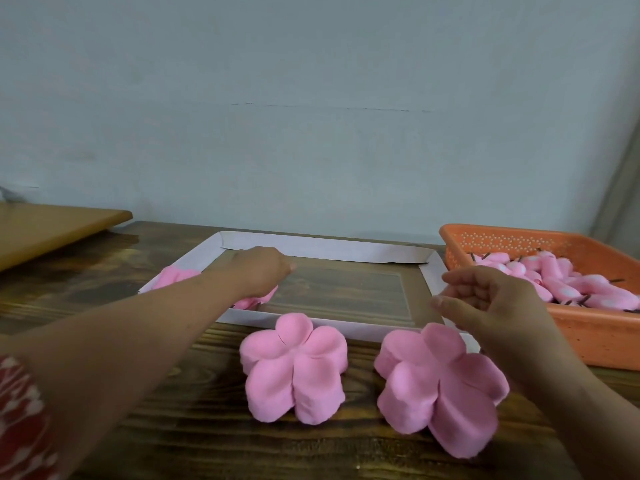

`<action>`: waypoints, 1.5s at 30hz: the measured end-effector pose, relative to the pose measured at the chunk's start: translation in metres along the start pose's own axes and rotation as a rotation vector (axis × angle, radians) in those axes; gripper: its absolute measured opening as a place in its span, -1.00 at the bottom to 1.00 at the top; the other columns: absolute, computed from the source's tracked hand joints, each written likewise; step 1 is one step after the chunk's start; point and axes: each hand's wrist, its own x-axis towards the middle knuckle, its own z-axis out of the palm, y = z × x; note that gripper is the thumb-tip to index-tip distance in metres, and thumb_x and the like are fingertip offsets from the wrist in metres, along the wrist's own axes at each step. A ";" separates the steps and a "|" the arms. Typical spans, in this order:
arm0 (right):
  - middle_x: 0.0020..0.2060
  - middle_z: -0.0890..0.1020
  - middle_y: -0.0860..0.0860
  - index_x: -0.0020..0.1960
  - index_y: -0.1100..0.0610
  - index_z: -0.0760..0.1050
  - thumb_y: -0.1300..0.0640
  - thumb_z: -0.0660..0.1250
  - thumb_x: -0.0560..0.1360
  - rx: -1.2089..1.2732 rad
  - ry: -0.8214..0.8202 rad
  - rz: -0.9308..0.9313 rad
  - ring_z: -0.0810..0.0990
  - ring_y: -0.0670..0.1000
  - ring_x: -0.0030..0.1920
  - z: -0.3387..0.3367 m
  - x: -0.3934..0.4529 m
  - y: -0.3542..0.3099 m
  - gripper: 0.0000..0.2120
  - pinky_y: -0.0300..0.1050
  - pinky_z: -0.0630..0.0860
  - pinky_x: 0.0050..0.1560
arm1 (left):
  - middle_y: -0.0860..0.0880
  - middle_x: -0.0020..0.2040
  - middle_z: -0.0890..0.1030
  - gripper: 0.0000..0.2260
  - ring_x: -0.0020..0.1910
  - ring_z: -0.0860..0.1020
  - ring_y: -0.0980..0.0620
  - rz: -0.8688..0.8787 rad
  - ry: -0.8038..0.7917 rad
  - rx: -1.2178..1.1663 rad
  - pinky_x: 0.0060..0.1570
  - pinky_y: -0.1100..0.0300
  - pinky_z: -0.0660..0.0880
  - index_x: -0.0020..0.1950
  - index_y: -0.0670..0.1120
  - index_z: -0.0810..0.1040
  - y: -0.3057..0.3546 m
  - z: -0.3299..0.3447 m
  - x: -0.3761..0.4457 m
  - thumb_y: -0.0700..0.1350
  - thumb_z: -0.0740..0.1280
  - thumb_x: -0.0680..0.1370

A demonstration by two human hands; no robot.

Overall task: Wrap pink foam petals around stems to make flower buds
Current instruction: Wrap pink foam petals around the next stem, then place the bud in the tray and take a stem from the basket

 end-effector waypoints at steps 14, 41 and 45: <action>-0.22 0.65 0.02 0.05 0.17 0.55 0.25 0.47 0.37 -0.062 -0.015 0.029 0.63 -0.06 -0.19 -0.001 0.000 0.000 -0.73 -0.31 0.53 -0.22 | -0.14 -0.03 0.50 -0.65 0.06 0.47 -0.15 0.072 -0.130 0.237 0.10 0.05 0.38 -0.16 -0.09 0.50 -0.005 0.009 0.003 0.00 0.03 0.67; -0.20 0.66 0.11 -0.04 0.14 0.55 0.30 0.46 0.37 -0.004 -0.027 0.046 0.65 0.09 -0.14 0.001 0.000 0.000 -0.80 -0.10 0.58 -0.11 | -0.18 0.29 0.48 -0.54 0.24 0.44 -0.14 -0.078 -0.308 0.340 0.22 0.05 0.35 0.19 -0.06 0.59 -0.007 0.002 -0.007 0.07 -0.07 0.68; -0.20 0.66 0.11 -0.04 0.15 0.55 0.29 0.46 0.37 -0.014 -0.027 0.045 0.65 0.08 -0.14 0.000 0.000 -0.001 -0.80 -0.06 0.58 -0.06 | -0.16 0.32 0.46 -0.53 0.26 0.43 -0.12 -0.090 -0.318 0.405 0.21 0.04 0.34 0.17 -0.06 0.59 -0.006 0.002 -0.006 0.10 -0.07 0.67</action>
